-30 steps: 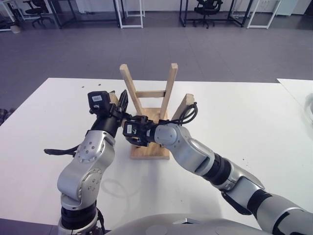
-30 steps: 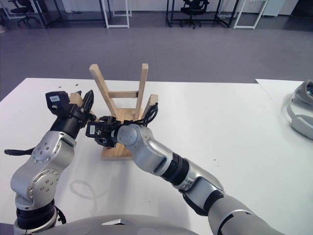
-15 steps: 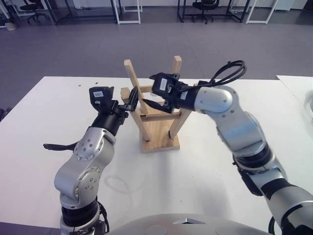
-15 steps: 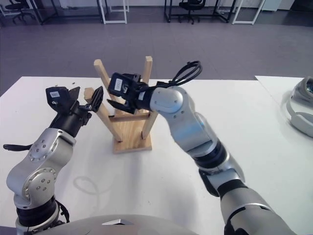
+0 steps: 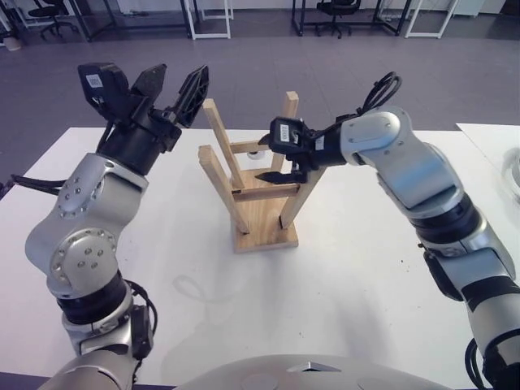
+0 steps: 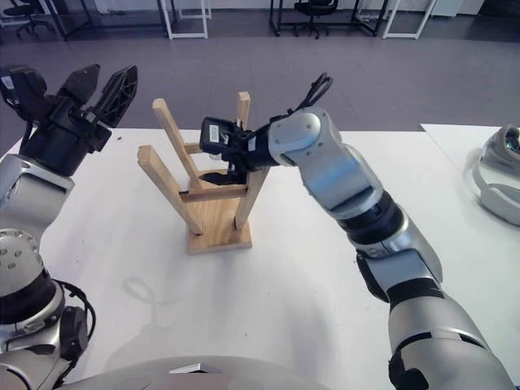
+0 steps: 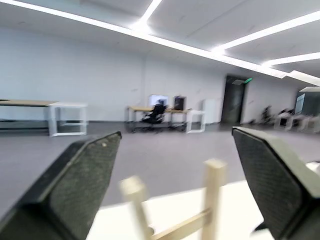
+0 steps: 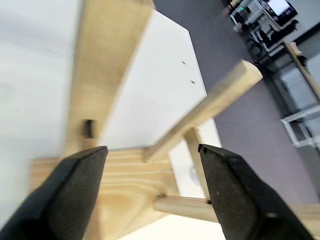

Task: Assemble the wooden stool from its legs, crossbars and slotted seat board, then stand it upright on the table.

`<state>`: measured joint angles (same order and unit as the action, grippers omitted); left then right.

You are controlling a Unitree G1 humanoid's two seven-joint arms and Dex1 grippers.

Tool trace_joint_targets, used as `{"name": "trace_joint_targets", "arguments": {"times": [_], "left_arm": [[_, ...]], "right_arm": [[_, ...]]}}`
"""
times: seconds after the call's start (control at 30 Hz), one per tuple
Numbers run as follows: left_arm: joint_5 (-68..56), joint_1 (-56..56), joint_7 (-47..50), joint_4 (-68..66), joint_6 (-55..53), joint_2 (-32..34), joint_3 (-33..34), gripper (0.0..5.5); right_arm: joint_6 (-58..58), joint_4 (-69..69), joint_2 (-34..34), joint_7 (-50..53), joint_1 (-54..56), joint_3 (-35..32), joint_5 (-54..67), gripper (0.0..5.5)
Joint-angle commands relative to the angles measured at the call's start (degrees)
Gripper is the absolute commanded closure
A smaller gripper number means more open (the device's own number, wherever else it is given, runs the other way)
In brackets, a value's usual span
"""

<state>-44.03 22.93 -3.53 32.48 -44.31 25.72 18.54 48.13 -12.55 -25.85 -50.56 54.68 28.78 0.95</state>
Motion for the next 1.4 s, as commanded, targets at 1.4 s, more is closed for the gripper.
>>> {"name": "trace_joint_targets", "arguments": {"times": [1.4], "left_arm": [[19.38, -10.91, -16.57, -17.36, 24.9, -4.94, -21.11, 1.39]], "right_arm": [[-6.64, -6.1, 11.84, 19.0, -30.24, -35.4, 26.57, 2.1]]}}
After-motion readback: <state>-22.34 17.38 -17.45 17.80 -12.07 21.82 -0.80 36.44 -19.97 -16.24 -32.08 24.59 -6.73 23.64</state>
